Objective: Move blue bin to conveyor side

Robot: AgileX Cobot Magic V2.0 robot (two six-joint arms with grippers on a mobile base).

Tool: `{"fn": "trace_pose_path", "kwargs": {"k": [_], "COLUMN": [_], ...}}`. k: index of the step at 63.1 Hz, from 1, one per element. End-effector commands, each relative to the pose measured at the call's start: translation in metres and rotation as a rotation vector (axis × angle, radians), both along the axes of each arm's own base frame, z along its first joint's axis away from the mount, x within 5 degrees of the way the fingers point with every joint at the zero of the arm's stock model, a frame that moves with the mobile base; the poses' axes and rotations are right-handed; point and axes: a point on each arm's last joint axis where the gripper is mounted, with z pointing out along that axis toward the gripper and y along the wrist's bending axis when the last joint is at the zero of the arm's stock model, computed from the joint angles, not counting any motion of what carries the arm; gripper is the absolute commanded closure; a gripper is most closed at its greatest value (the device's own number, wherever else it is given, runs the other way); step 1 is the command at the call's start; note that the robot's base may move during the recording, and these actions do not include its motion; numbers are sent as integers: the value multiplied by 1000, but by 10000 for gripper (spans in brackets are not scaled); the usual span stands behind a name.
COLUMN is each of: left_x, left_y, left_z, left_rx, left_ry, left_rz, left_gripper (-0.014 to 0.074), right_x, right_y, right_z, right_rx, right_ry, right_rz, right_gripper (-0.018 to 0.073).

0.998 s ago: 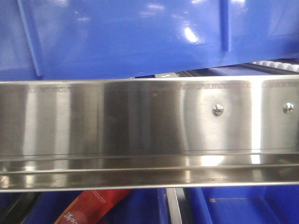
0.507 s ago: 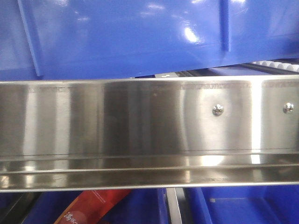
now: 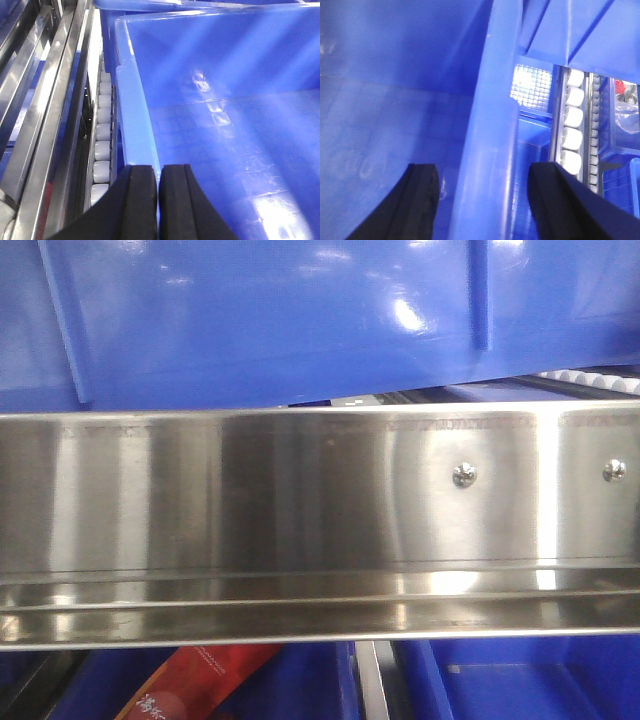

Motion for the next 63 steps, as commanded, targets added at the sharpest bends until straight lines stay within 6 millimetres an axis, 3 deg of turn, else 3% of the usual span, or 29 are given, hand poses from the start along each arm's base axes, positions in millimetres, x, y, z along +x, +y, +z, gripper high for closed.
{"fn": "trace_pose_path", "kwargs": {"k": [1, 26, 52, 63], "left_x": [0, 0, 0, 0], "left_y": [-1, -1, -1, -1], "left_z": [3, 3, 3, 3], "left_rx": [-12, -12, -12, -12], "left_ry": [-18, -18, -18, -18], "left_rz": [-1, -1, -1, -1], "left_gripper": [585, 585, 585, 585], "right_x": [-3, -16, -18, -22], "right_y": [-2, -1, 3, -2], "right_z": [7, 21, 21, 9], "right_rx": [6, 29, 29, -28], "right_ry": [-27, -60, -59, -22], "right_rz": [-6, -13, 0, -18], "right_gripper": [270, 270, 270, 270]}}
